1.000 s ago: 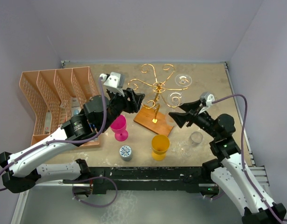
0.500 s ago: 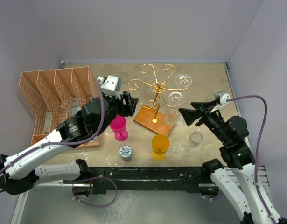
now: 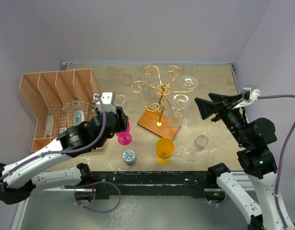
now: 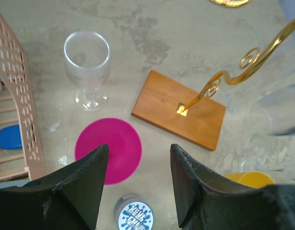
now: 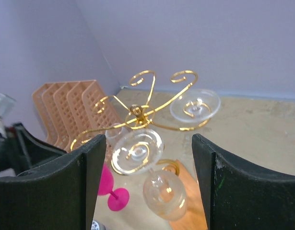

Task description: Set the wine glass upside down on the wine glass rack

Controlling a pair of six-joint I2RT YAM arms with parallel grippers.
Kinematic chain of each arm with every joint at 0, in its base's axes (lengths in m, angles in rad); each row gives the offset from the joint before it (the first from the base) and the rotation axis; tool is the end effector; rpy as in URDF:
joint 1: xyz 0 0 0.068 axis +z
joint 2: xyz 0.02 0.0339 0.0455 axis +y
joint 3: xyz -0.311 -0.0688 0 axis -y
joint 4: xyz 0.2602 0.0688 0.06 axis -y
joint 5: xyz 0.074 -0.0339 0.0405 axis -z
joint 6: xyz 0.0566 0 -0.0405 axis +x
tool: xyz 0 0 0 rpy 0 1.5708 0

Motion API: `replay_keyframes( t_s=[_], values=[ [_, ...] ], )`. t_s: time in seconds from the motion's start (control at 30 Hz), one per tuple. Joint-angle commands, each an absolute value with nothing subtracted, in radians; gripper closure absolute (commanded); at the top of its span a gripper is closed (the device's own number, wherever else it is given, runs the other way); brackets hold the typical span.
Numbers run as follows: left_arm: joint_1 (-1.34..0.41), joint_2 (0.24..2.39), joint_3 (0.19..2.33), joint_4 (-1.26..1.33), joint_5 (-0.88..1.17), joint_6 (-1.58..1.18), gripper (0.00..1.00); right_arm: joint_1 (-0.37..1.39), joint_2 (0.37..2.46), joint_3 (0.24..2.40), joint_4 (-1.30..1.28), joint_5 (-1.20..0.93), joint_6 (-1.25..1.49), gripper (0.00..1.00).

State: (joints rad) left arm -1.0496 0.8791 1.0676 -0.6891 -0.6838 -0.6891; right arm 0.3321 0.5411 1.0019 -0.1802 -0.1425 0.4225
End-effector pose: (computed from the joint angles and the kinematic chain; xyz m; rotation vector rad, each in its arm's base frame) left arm 0.1154 -0.1291 0.4041 -0.0547 1.9762 -0.4317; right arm 0.0775 0.0352 0.4791 -0.0656 1.3274 0.7355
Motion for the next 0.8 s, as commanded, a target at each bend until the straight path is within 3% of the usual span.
replay_keyframes(
  t_s=[0.0,0.23,0.43,0.67,0.77],
  values=[
    [-1.052,0.972,1.040,-0.677,-0.645,-0.788,0.48,0.336,0.594,1.101,-0.069,-0.193,0.410,0.27],
    [-0.996,1.133,1.037,-0.703,-0.591,-0.851,0.56,0.336,0.696,1.172,0.016,-0.246,0.393,0.28],
    [-0.887,1.171,0.990,-0.628,-0.471,-0.839,0.70,0.336,0.769,1.219,0.054,-0.286,0.371,0.28],
    [-0.884,1.197,1.006,-0.652,-0.492,-0.830,0.85,0.336,0.844,1.240,0.110,-0.363,0.382,0.29],
    [-0.884,1.203,1.008,-0.667,-0.497,-0.829,0.96,0.336,0.863,1.230,0.162,-0.400,0.402,0.29]
  ],
)
